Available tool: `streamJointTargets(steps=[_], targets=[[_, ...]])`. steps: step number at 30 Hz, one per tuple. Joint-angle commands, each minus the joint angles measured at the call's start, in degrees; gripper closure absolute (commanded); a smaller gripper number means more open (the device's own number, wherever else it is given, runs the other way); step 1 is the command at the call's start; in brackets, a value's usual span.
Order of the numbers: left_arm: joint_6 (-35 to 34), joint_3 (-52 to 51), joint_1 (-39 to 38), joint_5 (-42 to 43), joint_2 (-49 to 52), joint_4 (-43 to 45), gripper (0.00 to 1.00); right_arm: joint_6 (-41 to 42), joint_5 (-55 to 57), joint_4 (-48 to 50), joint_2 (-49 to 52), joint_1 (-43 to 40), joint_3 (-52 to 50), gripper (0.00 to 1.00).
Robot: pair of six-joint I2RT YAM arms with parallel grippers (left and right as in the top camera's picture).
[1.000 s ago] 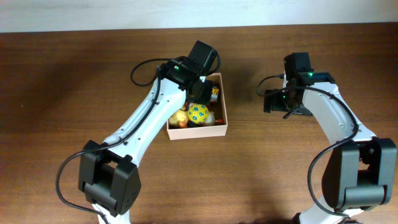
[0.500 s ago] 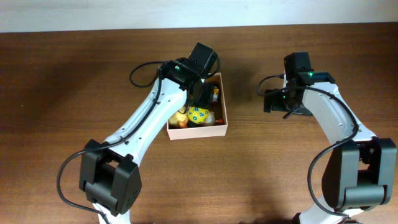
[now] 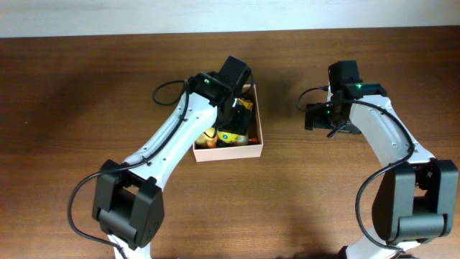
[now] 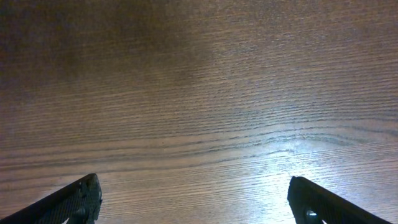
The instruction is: Pack container
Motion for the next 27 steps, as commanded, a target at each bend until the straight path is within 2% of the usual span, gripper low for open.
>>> streamJointTargets(steps=[1,3,7,14,16,18,19,20,21,23,24,26,27], targets=[[0.04,-2.89,-0.98,1.09,0.83,2.10,0.16,0.04,0.94,-0.04,-1.16,-0.13,0.48,0.02],[0.04,-3.63,-1.53,1.09,0.83,3.06,0.26,0.04,0.94,-0.04,-1.16,-0.13,0.48,0.01],[0.04,-3.96,-2.56,1.07,0.83,3.82,0.54,0.04,0.94,-0.04,-1.16,-0.13,0.48,0.01],[0.04,-4.00,-2.58,1.03,0.85,4.02,0.55,0.04,0.94,-0.02,-1.18,-0.13,0.48,0.01],[0.04,-4.00,-2.58,0.85,0.90,4.37,0.64,0.04,0.94,-0.02,-1.16,-0.13,0.48,0.01],[0.04,-4.00,-2.58,0.63,0.90,4.68,0.79,0.04,0.94,-0.02,-1.16,-0.13,0.48,0.01],[0.04,-4.00,-2.58,0.63,0.90,4.74,0.81,0.04,0.94,-0.02,-1.18,-0.13,0.48,0.01],[0.04,-4.00,-2.58,0.63,0.90,4.81,0.80,0.04,0.94,-0.02,-1.16,-0.13,0.50,0.01],[0.04,-4.00,-2.58,0.63,0.94,4.81,0.71,0.04,0.94,-0.04,-1.16,-0.13,0.48,0.01],[0.04,-4.00,-2.58,0.63,1.07,4.81,0.30,0.04,0.94,-0.04,-1.16,-0.13,0.48,0.01],[0.04,-4.00,-2.58,0.63,1.14,4.83,0.20,0.04,0.94,-0.04,-1.16,-0.13,0.48,0.01],[0.04,-4.00,-2.60,0.63,1.40,4.83,0.08,0.04,0.94,-0.04,-1.16,-0.13,0.48,0.01],[0.04,-4.07,-2.60,0.63,1.49,4.83,0.07,0.04,0.94,-0.02,-1.18,-0.13,0.48,0.01]])
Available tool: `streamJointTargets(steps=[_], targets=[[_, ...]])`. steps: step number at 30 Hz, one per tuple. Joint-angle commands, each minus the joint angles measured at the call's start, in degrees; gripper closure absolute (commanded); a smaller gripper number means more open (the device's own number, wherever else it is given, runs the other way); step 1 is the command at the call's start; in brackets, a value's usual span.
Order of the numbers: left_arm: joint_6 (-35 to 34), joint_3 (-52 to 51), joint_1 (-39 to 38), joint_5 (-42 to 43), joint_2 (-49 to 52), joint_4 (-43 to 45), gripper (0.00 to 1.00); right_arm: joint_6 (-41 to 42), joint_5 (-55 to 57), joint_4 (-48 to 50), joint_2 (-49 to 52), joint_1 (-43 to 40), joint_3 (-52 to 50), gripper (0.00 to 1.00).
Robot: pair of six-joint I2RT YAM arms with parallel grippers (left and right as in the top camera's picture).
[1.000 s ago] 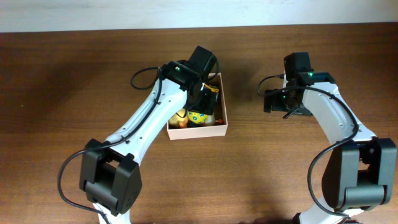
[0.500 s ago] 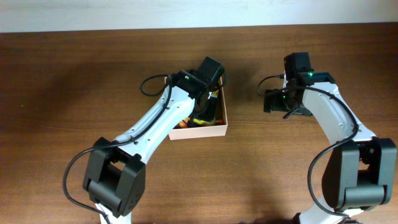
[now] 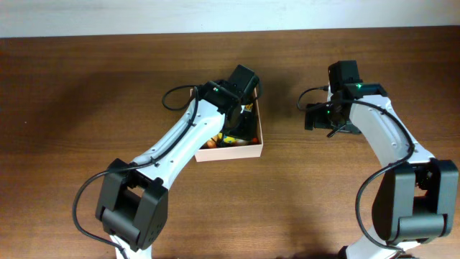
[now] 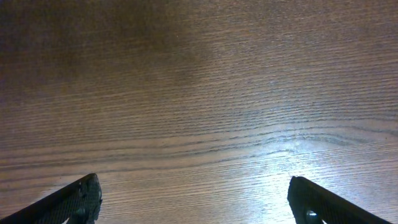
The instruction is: Pack container
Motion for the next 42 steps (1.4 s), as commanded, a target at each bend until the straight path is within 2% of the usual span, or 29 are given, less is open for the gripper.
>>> streamJointTargets(steps=[1,7,9,10,15,17,23,27,31,37,42], targets=[[0.11,-0.59,-0.13,0.24,1.33,0.17,0.06,0.07,0.94,-0.04,-1.16,-0.13,0.48,0.01],[0.11,-3.50,-0.11,0.24,1.70,3.48,0.06,0.07,0.94,-0.02,-1.16,-0.13,0.48,0.01],[0.11,-3.91,-0.11,0.24,2.21,3.56,0.11,0.07,0.94,-0.04,-1.16,-0.13,0.48,0.01],[0.13,-3.96,-0.11,0.24,2.34,3.50,0.18,0.07,0.94,-0.04,-1.16,-0.13,0.48,0.01],[0.15,-3.85,-0.04,-0.04,2.38,3.48,0.38,0.07,0.94,-0.04,-1.16,-0.13,0.48,0.01],[0.13,-3.34,0.04,-1.44,2.36,3.19,0.41,0.07,0.94,-0.04,-1.16,-0.13,0.48,0.01],[0.13,2.29,1.57,-7.89,0.74,-0.44,0.41,0.07,0.94,-0.04,-1.16,-0.13,0.48,0.01],[0.13,5.29,2.78,-8.90,-0.61,-0.74,0.41,0.07,0.94,-0.04,-1.16,-0.13,0.48,0.01],[0.13,6.14,3.06,-9.31,-0.96,0.81,0.42,0.07,0.94,-0.04,-1.16,-0.13,0.48,0.01],[0.13,6.12,3.08,-18.78,-0.70,4.70,0.42,0.07,0.94,-0.04,-1.16,-0.13,0.48,0.01],[0.13,6.12,3.13,-20.83,-0.24,5.70,0.42,0.07,0.94,-0.02,-1.16,-0.13,0.48,0.01]])
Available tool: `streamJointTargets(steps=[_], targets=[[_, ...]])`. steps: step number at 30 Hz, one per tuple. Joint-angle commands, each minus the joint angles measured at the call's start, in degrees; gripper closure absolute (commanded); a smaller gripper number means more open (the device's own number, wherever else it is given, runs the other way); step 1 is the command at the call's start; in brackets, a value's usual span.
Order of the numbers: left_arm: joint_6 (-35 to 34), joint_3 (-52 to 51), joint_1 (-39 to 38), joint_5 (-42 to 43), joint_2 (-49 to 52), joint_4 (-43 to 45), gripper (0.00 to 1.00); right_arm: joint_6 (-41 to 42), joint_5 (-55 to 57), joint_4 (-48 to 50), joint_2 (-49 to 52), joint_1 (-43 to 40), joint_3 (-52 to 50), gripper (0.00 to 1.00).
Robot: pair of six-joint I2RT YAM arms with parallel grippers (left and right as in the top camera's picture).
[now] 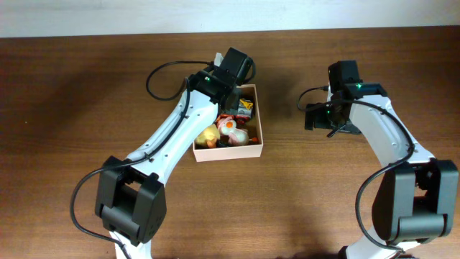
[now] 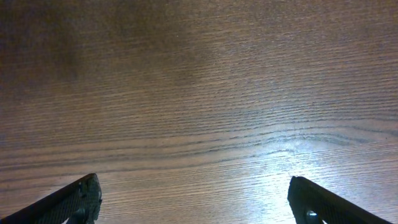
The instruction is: Pack container
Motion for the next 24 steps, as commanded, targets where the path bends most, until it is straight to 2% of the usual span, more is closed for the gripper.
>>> streamJointTargets(steps=[1,5,7,9,11,16,17,20,22,24], targets=[[0.07,0.98,0.28,-3.69,-1.25,0.42,0.42,0.04,0.94,-0.02,-1.16,-0.13,0.48,0.01],[0.04,0.98,0.94,-3.67,0.46,0.44,0.41,0.04,0.94,-0.02,-1.16,-0.13,0.48,0.01],[0.04,0.98,1.22,-3.39,1.79,0.46,0.36,0.04,0.94,-0.02,-1.16,-0.13,0.48,0.01],[0.07,0.98,1.22,-3.21,2.99,0.31,0.25,0.04,0.94,-0.02,-1.16,-0.13,0.48,0.01],[0.04,0.98,1.22,-3.21,3.52,-0.13,0.07,0.04,0.94,0.00,-1.16,-0.13,0.48,0.01],[0.04,0.98,1.22,-3.21,3.48,-0.46,0.05,0.04,0.94,-0.02,-1.16,-0.13,0.48,0.01],[0.04,0.98,1.20,-2.93,3.48,-0.63,0.11,0.04,0.94,-0.02,-1.16,-0.13,0.48,0.01],[0.04,0.98,1.20,-0.50,3.48,-0.66,0.44,0.04,0.94,-0.02,-1.16,-0.13,0.48,0.01],[0.04,0.98,1.22,0.00,3.48,-0.70,0.75,0.04,0.94,0.00,-1.16,-0.13,0.48,0.01],[0.04,0.98,1.22,-0.02,3.48,-0.70,0.94,0.04,0.94,-0.02,-1.16,-0.13,0.48,0.01]])
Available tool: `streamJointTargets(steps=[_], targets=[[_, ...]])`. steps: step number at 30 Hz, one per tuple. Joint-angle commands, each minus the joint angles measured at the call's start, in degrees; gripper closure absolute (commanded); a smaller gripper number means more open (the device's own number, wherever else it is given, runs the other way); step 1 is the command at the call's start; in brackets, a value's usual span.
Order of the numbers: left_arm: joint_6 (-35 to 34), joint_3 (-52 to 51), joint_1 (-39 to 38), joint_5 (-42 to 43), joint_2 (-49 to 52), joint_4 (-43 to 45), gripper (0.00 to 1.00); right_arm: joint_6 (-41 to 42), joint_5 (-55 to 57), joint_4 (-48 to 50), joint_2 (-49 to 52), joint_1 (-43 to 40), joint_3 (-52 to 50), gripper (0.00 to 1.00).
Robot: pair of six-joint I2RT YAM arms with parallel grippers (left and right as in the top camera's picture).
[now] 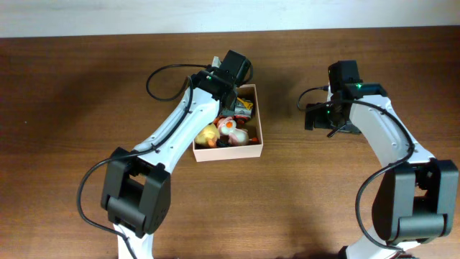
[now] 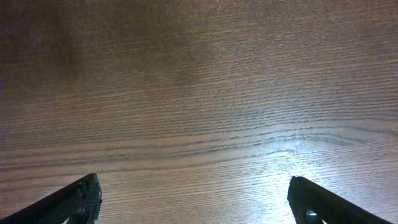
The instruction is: Pack container
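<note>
The container is a cream box (image 1: 260, 128) in the middle of the table, seen from overhead. It holds a yellow item (image 1: 207, 134), a white and red item (image 1: 228, 126), something orange (image 1: 245, 137) and a yellow and black packet (image 1: 245, 106). My left gripper (image 1: 230, 92) hangs over the box's far left corner, and its wrist hides the fingers. My right gripper (image 2: 196, 205) stands open low over bare wood, well to the right of the box, with nothing between its fingertips (image 2: 84, 198).
The brown wooden table (image 1: 86, 108) runs wide on both sides of the box. A pale wall edge (image 1: 108, 18) borders the far side. My right arm (image 1: 381, 137) bends along the right side of the table.
My left arm has shifted slightly, with its gripper still over the box's far left corner. The box's contents and my right gripper look unchanged.
My left gripper was down among the box's contents, then further right inside the box, covering most of them. By 0.8 s ago it was at the far left corner, and a white and red item showed mid-box. My right gripper stayed open and still.
</note>
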Motion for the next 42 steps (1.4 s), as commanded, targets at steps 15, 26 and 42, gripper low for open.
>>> streamJointTargets(steps=[15,26,42], targets=[[0.00,0.94,0.52,0.96,4.22,4.59,0.98,0.04,0.94,-0.04,-1.16,-0.13,0.48,0.01],[0.00,1.55,4.11,0.98,9.49,4.85,0.98,0.04,0.94,-0.04,-1.16,-0.13,0.48,0.01],[-4.20,3.67,4.52,-0.33,-6.73,2.67,0.95,0.04,0.94,-0.04,-1.16,-0.13,0.48,0.01]])
